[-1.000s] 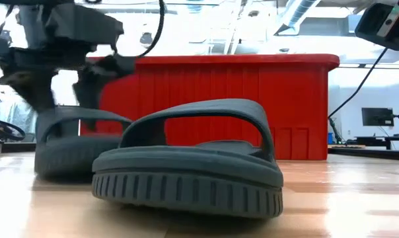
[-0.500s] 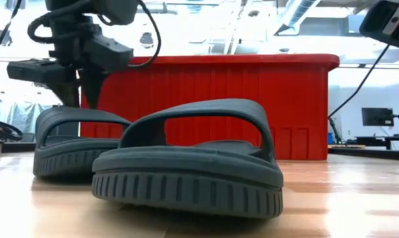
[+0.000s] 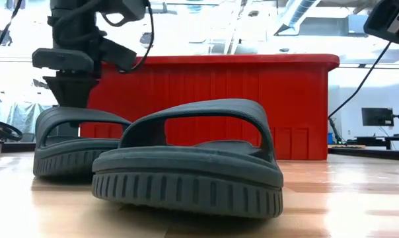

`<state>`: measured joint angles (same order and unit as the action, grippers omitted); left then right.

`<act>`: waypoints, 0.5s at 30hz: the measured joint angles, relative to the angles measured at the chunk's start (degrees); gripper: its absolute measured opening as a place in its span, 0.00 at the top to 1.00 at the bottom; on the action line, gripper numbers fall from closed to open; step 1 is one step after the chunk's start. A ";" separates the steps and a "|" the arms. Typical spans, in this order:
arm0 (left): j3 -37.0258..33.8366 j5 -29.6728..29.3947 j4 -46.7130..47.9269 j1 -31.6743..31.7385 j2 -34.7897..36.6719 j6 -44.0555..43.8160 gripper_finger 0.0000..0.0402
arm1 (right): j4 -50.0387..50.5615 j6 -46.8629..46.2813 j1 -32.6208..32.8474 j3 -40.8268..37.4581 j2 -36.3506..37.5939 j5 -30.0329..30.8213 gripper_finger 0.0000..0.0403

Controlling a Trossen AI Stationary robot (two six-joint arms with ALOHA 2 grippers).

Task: Pick and place slides into bin
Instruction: Put the black slide into the red bin

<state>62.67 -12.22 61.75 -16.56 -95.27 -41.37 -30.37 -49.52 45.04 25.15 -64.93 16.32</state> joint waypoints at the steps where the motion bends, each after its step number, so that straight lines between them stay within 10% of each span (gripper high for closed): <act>1: -0.34 0.08 0.49 0.00 -0.08 -1.99 0.55 | -0.01 0.02 0.00 0.00 0.00 0.00 0.86; 15: -6.79 5.80 -8.17 0.62 -0.45 -9.39 0.55 | -0.02 -0.12 -0.13 -0.02 0.00 -1.49 0.86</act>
<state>55.88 -6.42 53.58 -15.94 -95.72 -50.76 -30.39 -49.64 44.91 25.13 -64.93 14.83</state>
